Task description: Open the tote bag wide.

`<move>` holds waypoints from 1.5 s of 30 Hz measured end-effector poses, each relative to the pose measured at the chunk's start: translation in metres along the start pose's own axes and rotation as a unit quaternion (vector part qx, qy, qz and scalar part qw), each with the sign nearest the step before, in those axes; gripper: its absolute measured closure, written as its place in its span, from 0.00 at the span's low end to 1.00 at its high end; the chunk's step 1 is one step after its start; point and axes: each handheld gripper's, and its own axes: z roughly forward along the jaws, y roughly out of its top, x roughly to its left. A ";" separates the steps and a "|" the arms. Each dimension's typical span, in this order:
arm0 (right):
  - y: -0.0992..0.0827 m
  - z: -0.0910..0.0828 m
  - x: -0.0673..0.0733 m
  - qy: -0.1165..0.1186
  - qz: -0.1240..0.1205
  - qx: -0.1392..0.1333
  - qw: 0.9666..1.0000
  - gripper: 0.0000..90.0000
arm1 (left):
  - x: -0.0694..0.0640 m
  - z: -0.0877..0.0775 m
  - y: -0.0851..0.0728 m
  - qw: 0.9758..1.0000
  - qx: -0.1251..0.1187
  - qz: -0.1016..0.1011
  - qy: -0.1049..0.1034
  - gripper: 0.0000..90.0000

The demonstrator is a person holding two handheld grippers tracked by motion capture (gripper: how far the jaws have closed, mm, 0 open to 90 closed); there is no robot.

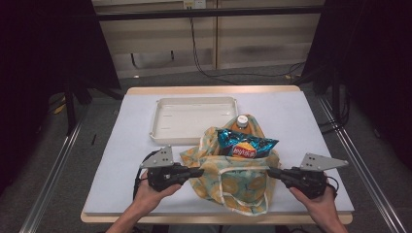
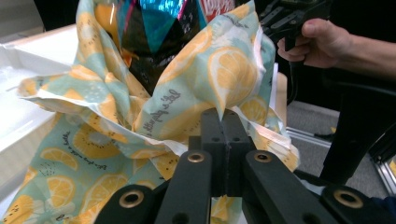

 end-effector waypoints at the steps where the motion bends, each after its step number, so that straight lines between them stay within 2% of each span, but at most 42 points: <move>1: 0.001 -0.004 0.001 0.004 0.003 -0.006 1.000 1.00 | -0.002 -0.002 0.000 1.000 0.000 -0.001 0.004 1.00; 3: 0.001 -0.011 0.003 0.008 0.001 -0.011 1.000 1.00 | -0.004 -0.002 0.000 1.000 0.005 0.008 -0.008 1.00; 6: -0.006 -0.017 0.011 0.010 -0.001 -0.005 1.000 1.00 | -0.011 -0.001 -0.002 0.999 0.022 0.025 -0.015 1.00; 10: -0.017 -0.021 0.014 0.014 0.001 0.002 1.000 1.00 | -0.015 0.005 -0.012 0.998 0.053 0.035 -0.015 1.00; 13: -0.023 -0.017 0.013 0.021 -0.002 0.013 1.000 1.00 | -0.013 0.011 -0.020 0.997 0.069 0.031 -0.018 1.00; 17: -0.032 -0.008 0.007 0.024 0.000 0.039 0.999 1.00 | -0.008 0.017 -0.028 0.995 0.097 0.031 -0.021 1.00; 21: -0.034 -0.006 0.003 0.016 0.001 0.044 0.999 1.00 | -0.004 0.024 -0.033 0.993 0.112 0.026 -0.018 1.00; 25: -0.039 -0.002 -0.002 0.003 -0.001 0.062 0.998 1.00 | -0.003 0.034 -0.040 0.990 0.138 0.030 -0.023 1.00; 28: -0.042 0.004 -0.004 0.003 -0.005 0.081 0.997 1.00 | -0.001 0.039 -0.047 0.986 0.163 0.033 -0.026 1.00; 30: -0.045 0.010 -0.004 0.007 -0.008 0.103 0.995 1.00 | 0.000 0.041 -0.051 0.984 0.173 0.026 -0.026 1.00; 31: -0.046 0.012 -0.004 0.005 -0.013 0.113 0.994 1.00 | 0.001 0.042 -0.052 0.983 0.178 0.029 -0.024 1.00; 33: -0.047 0.016 -0.003 0.007 -0.019 0.124 0.992 1.00 | 0.002 0.044 -0.054 0.982 0.185 0.024 -0.024 1.00; 34: -0.048 0.018 -0.003 0.007 -0.017 0.126 0.992 1.00 | 0.002 0.045 -0.055 0.980 0.196 0.027 -0.024 1.00; 35: -0.049 0.019 -0.004 0.008 -0.015 0.136 0.991 1.00 | 0.002 0.047 -0.057 0.980 0.194 0.021 -0.024 1.00; 36: -0.051 0.021 -0.004 0.008 -0.014 0.144 0.989 1.00 | 0.003 0.047 -0.057 0.979 0.200 0.026 -0.026 1.00; 37: -0.052 0.023 -0.004 0.004 -0.015 0.152 0.988 1.00 | 0.004 0.049 -0.059 0.981 0.193 0.021 -0.028 1.00; 38: -0.052 0.024 -0.004 0.002 -0.019 0.158 0.987 1.00 | 0.005 0.048 -0.059 0.978 0.208 0.021 -0.026 1.00; 39: -0.053 0.026 -0.004 0.005 -0.020 0.163 0.986 1.00 | 0.007 0.049 -0.062 0.981 0.193 0.009 -0.025 1.00; 40: -0.053 0.027 -0.004 0.007 -0.020 0.167 0.986 1.00 | 0.008 0.047 -0.060 0.978 0.207 0.014 -0.026 1.00; 41: -0.053 0.026 -0.003 0.005 -0.022 0.165 0.986 1.00 | 0.008 0.047 -0.062 0.980 0.196 0.011 -0.029 1.00; 42: -0.051 0.024 -0.003 0.007 -0.022 0.156 0.987 1.00 | 0.008 0.047 -0.062 0.980 0.198 0.005 -0.025 1.00; 43: -0.050 0.021 -0.003 0.014 -0.018 0.145 0.989 0.96 | 0.007 0.046 -0.062 0.981 0.194 0.001 -0.025 1.00; 44: -0.049 0.018 -0.003 0.015 -0.016 0.134 0.991 0.88 | 0.006 0.044 -0.061 0.978 0.206 0.008 -0.021 0.96; 45: -0.048 0.013 -0.003 0.015 -0.014 0.122 0.992 0.82 | 0.005 0.043 -0.061 0.980 0.195 0.006 -0.025 0.94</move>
